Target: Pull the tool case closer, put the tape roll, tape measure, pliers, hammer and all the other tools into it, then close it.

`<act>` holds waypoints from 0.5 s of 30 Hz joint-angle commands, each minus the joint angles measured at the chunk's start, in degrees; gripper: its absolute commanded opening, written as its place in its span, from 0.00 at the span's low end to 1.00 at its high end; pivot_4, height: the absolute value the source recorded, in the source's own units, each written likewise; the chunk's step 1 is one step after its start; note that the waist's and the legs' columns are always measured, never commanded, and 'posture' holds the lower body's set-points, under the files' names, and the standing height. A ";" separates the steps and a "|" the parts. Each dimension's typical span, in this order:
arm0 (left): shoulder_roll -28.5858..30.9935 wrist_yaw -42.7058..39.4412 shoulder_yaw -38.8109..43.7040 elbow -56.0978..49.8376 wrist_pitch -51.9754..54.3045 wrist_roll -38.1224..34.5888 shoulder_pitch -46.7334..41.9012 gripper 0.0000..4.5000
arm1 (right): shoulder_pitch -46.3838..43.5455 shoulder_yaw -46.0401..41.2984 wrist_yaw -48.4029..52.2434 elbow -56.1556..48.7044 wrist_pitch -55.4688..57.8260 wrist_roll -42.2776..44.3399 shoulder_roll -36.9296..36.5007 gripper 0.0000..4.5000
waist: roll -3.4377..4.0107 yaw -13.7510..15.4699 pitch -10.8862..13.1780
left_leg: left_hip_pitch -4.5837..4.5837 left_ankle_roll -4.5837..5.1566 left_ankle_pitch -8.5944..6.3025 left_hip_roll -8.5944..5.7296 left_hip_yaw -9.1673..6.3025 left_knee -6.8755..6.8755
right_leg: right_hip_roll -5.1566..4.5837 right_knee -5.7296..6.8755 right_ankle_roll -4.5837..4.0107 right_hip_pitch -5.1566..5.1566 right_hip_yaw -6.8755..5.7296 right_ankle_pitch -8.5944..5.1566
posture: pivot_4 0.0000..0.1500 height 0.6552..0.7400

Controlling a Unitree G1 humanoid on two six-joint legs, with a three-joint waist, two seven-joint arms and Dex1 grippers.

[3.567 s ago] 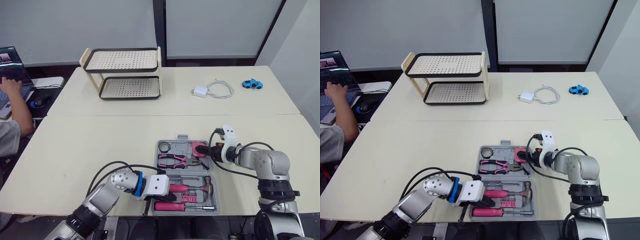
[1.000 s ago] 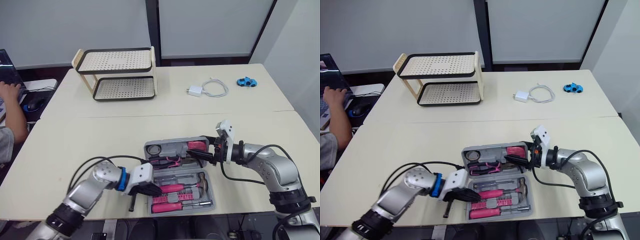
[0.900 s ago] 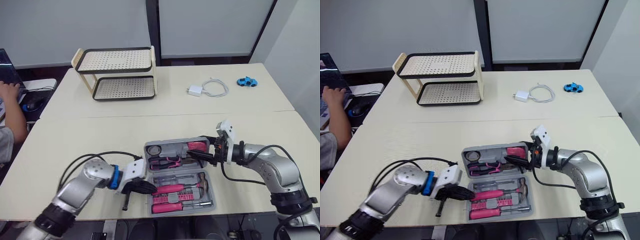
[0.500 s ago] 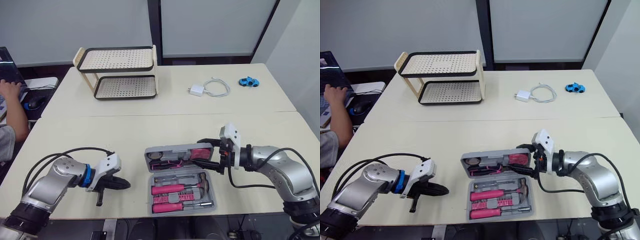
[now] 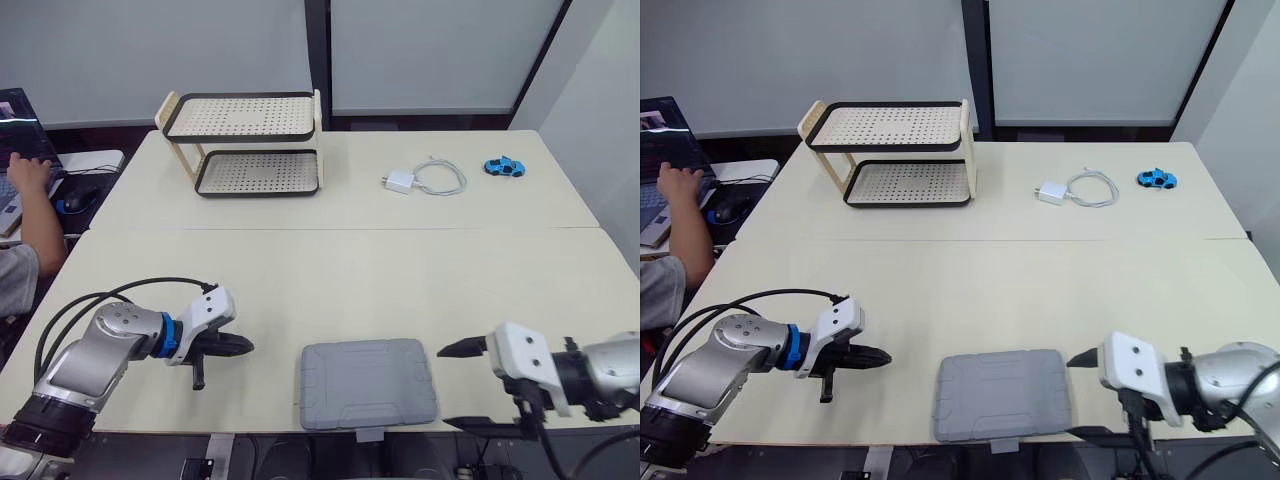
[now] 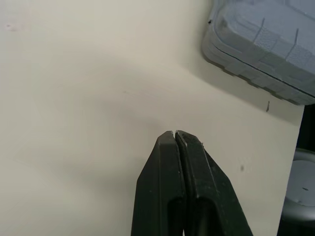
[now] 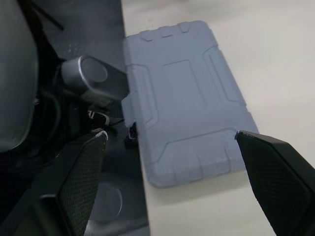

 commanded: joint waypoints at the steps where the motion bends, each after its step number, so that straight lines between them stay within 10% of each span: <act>1: 0.99 -0.15 1.31 -2.71 -0.04 -0.46 1.54 0.00 | 1.60 -2.84 -1.39 0.72 -0.68 -3.66 -1.44 0.99 | -0.04 -0.13 0.02 | 0.01 0.00 0.00 0.00 0.05 0.01 | 0.00 0.00 0.00 -0.01 0.05 0.00 | 1.00 1.00; 7: 0.44 1.15 0.49 -5.90 -4.44 1.68 6.97 0.00 | -1.12 7.29 -9.32 5.48 -3.20 -15.06 -1.94 0.88 | -0.11 -0.03 0.09 | 0.01 0.00 0.00 0.01 0.04 0.00 | -0.04 -0.01 0.00 -0.01 0.04 0.00 | 1.00 1.00; 15: -2.69 4.43 -1.64 -10.44 -8.47 3.63 13.08 0.00 | -8.73 24.35 -12.77 13.86 -8.61 -28.48 -1.63 0.26 | -0.17 0.07 0.15 | -0.02 -0.01 0.00 0.01 0.06 0.00 | -0.11 -0.04 0.00 -0.04 0.07 0.00 | 1.00 1.00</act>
